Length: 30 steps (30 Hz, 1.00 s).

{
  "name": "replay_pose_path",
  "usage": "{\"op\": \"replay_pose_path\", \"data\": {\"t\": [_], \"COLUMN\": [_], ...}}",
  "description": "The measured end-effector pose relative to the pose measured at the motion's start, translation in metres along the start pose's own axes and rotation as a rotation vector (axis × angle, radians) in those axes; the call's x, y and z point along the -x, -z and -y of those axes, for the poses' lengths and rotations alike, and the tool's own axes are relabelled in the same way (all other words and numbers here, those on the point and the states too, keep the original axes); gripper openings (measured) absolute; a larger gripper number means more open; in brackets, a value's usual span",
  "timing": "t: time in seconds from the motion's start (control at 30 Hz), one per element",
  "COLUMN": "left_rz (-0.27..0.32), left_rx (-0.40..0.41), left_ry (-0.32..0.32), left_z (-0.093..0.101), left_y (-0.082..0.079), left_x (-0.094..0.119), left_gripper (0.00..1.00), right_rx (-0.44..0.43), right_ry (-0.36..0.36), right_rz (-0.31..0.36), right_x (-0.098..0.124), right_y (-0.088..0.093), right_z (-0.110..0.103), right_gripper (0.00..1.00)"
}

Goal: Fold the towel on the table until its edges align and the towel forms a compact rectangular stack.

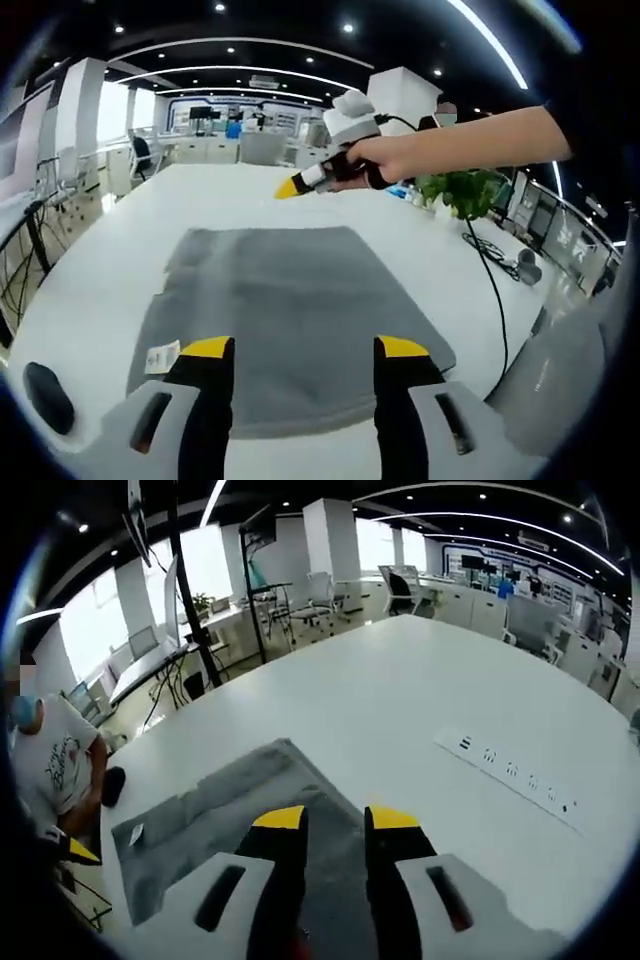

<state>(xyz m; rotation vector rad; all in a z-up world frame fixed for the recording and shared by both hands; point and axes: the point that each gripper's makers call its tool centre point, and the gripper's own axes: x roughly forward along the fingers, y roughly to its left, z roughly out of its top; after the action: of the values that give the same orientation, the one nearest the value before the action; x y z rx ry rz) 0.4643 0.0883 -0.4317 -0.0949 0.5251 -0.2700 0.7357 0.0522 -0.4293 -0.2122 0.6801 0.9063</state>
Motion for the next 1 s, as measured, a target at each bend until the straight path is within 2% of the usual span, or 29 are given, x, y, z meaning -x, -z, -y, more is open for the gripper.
{"op": "replay_pose_path", "data": {"t": [0.13, 0.33, 0.4, 0.47, 0.57, 0.73, 1.0], "left_rz": [-0.009, -0.035, -0.021, -0.018, -0.023, -0.045, -0.110], "left_rx": [-0.012, -0.053, -0.081, -0.089, -0.097, -0.114, -0.161], "left_ry": [0.027, 0.073, 0.058, 0.071, 0.092, 0.140, 0.207], "left_z": [0.012, 0.031, 0.034, 0.040, 0.051, 0.073, 0.104], "left_y": [-0.004, -0.008, -0.013, -0.013, -0.013, -0.011, 0.003], "left_x": [-0.003, -0.009, -0.011, -0.014, -0.019, -0.025, -0.040], "left_gripper": [0.59, 0.64, 0.70, 0.70, 0.71, 0.74, 0.70], "right_rx": [-0.015, -0.019, -0.015, -0.007, -0.012, -0.025, -0.063], "right_ry": [0.006, 0.014, 0.019, 0.036, 0.045, 0.056, 0.074], "right_rz": [0.003, 0.004, 0.002, -0.008, -0.017, -0.036, -0.072], "right_x": [0.011, 0.025, 0.035, 0.040, 0.039, 0.051, 0.060], "right_y": [0.003, 0.014, 0.019, 0.025, 0.031, 0.044, 0.067], "right_z": [0.004, 0.021, 0.023, 0.030, 0.045, 0.051, 0.066], "right_gripper": [0.21, 0.22, 0.26, 0.32, 0.36, 0.39, 0.38]}}
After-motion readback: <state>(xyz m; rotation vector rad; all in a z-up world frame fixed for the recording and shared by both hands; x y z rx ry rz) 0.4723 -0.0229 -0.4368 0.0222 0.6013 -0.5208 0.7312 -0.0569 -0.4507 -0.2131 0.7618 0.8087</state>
